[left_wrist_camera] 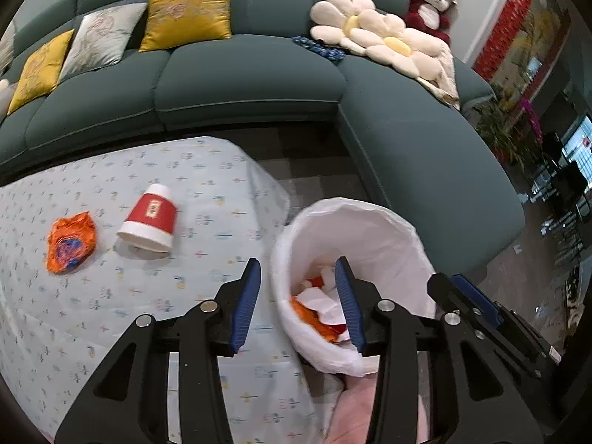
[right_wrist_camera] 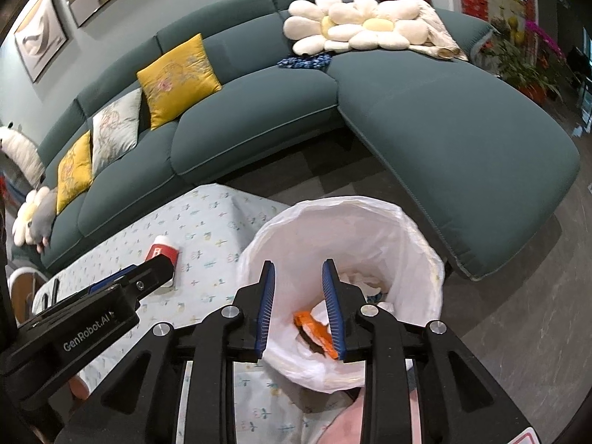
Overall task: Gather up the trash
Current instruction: 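Move both open tools back over the orange bag and red-white cup, then grasp the orange plastic bag with the left tool while the right tool grasps the red-white paper cup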
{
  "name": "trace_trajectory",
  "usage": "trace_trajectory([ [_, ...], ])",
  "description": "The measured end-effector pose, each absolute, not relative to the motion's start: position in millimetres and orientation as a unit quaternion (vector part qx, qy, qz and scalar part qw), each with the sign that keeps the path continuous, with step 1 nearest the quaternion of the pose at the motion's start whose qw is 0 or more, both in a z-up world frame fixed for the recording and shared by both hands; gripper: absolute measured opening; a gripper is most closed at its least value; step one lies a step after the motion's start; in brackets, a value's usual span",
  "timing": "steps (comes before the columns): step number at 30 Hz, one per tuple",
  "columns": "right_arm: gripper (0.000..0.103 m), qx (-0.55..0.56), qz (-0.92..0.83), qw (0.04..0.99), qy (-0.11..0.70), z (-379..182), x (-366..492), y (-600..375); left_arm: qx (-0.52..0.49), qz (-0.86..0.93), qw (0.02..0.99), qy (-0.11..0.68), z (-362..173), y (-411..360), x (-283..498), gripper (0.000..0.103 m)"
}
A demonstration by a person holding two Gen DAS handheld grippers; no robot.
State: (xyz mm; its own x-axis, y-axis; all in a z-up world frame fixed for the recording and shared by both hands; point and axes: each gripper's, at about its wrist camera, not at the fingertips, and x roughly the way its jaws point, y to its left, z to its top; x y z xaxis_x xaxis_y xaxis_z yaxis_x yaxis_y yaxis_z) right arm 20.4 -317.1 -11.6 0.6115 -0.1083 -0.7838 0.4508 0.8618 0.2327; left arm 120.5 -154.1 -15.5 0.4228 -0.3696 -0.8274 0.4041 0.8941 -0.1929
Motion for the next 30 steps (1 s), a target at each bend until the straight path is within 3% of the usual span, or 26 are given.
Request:
trace_trajectory([
  [7,0.027,0.185,-0.132,0.875,0.427,-14,42,-276,-0.001,-0.196,0.849,0.491,-20,-105,136,0.043],
  [15,0.035,0.153,-0.1,0.875,0.447,-22,70,-223,-0.032,-0.142,0.853,0.501,-35,-36,156,0.054],
  [30,0.04,0.092,-0.058,0.858,0.503,-68,141,-141,-0.08,-0.046,0.839,0.537,-90,89,201,0.073],
])
